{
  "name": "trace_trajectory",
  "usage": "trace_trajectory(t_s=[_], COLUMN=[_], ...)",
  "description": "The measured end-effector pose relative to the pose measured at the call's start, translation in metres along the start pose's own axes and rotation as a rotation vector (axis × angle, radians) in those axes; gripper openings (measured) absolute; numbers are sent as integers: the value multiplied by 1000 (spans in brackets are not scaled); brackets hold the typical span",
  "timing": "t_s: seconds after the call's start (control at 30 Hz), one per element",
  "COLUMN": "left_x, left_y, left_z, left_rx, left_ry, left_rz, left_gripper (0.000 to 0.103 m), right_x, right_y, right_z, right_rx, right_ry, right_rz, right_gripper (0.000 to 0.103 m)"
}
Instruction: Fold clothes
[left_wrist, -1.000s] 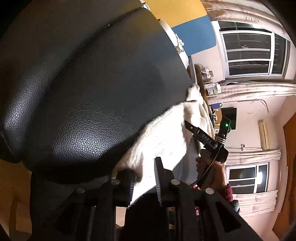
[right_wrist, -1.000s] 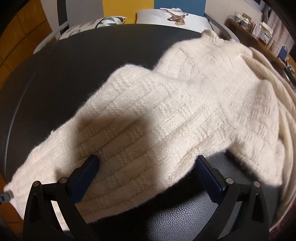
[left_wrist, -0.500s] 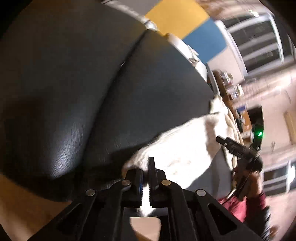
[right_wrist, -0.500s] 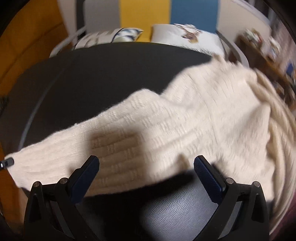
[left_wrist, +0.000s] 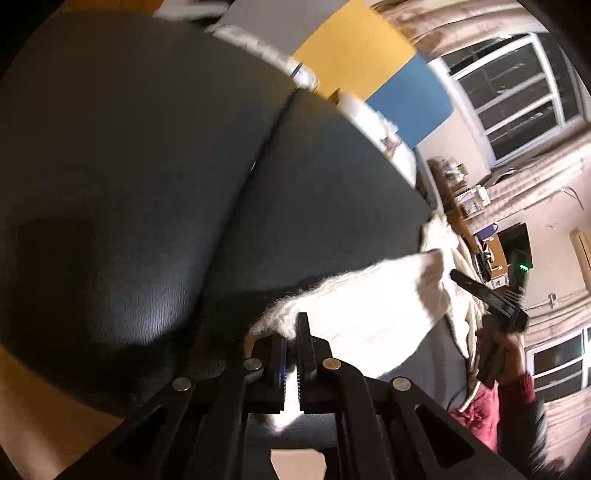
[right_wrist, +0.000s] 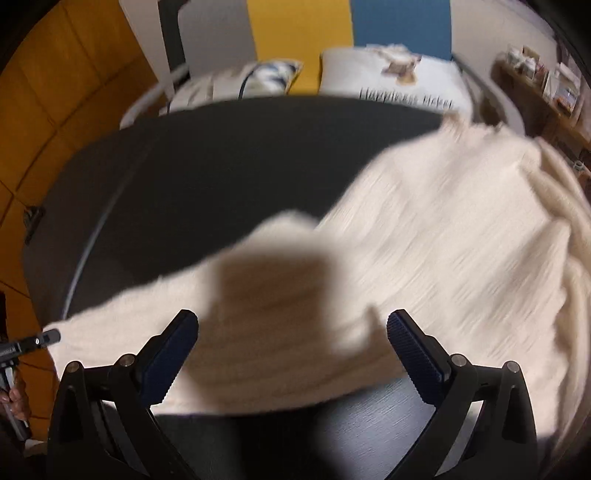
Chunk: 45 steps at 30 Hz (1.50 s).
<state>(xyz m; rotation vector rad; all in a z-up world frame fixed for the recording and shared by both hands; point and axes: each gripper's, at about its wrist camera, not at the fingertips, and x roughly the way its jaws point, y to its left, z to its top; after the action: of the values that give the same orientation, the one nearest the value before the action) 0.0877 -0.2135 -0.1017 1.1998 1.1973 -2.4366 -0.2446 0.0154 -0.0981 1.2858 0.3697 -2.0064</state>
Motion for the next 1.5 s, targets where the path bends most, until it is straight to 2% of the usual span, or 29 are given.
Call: trace_trajectory(t_s=[0.07, 0.1, 0.17, 0.2, 0.27, 0.33, 0.4, 0.47, 0.5, 0.53, 0.57, 0.63, 0.67, 0.7, 0.8, 0.9, 0.93, 1.0, 1.07, 1.13, 1.2, 1.27, 1.33, 1.4, 1.5], left_x=[-12, -19, -23, -27, -29, -21, -20, -28, -33, -36, -40, -47, -49, -49, -49, -40, -33, -21, -16, -24, -31, -36, -42, -38, -28], left_y=[-3, 0, 0, 3, 10, 22, 22, 15, 12, 10, 9, 8, 3, -3, -19, -21, -21, -3, 14, 28, 43, 57, 67, 72, 76], left_z=[5, 9, 18, 22, 30, 35, 32, 30, 28, 26, 24, 21, 17, 15, 13, 9, 9, 7, 10, 13, 18, 26, 36, 49, 65], left_rx=[-4, -23, -69, -77, -87, -151, -162, -87, -48, -17, 8, 59, 95, 125, 187, 203, 204, 127, 24, -63, -146, -213, -238, -251, -268], left_ry=[-59, -83, -115, -131, -146, -112, -105, -129, -139, -150, -153, -157, -163, -167, -174, -146, -126, -56, -22, -35, -31, -37, -65, -45, -4], left_rz=[-22, -29, -42, -23, 44, 43, 29, 39, 50, 54, 55, 56, 70, 82, 98, 154, 186, 230, 198, 142, 36, -26, -20, -39, -87], left_gripper=[3, 3, 2, 2, 3, 2, 2, 2, 2, 2, 3, 3, 3, 3, 3, 3, 3, 3, 3, 3, 10, 13, 14, 16, 17], right_x=[38, 42, 59, 65, 86, 90, 88, 75, 61, 46, 33, 10, 4, 8, 29, 68, 72, 76, 80, 80, 66, 52, 35, 22, 57], right_y=[-24, -2, 0, 0, -9, 1, 13, 14, 13, 15, 19, 48, 61, 62, 92, 123, 126, 125, 124, 130, 136, 140, 147, 151, 135], right_z=[23, 21, 19, 15, 35, 42, 46, 49, 48, 46, 44, 35, 29, 30, 25, 19, 23, 30, 34, 32, 25, 23, 13, 3, 20], right_rx=[-34, -38, -2, 40, 133, 172, 173, 169, 162, 128, 74, -151, -230, -258, -295, -326, -269, -184, -112, -80, -84, -98, -127, -141, -137], right_ry=[15, 34, 110, 146, 113, 95, 86, 104, 99, 85, 68, 34, 32, 38, 82, 187, 152, 131, 105, 96, 106, 111, 90, 79, 91], right_rz=[-58, -68, -93, -109, -118, -166, -166, -62, 71, 151, 170, 86, 38, 29, 101, -1, 6, -20, -51, -62, -11, 65, 74, 90, 96], right_gripper=[103, 103, 103, 103, 103, 103, 103, 103, 103, 103, 103, 103, 103, 103, 103, 103, 103, 103, 103, 103, 103, 103, 103, 103, 103])
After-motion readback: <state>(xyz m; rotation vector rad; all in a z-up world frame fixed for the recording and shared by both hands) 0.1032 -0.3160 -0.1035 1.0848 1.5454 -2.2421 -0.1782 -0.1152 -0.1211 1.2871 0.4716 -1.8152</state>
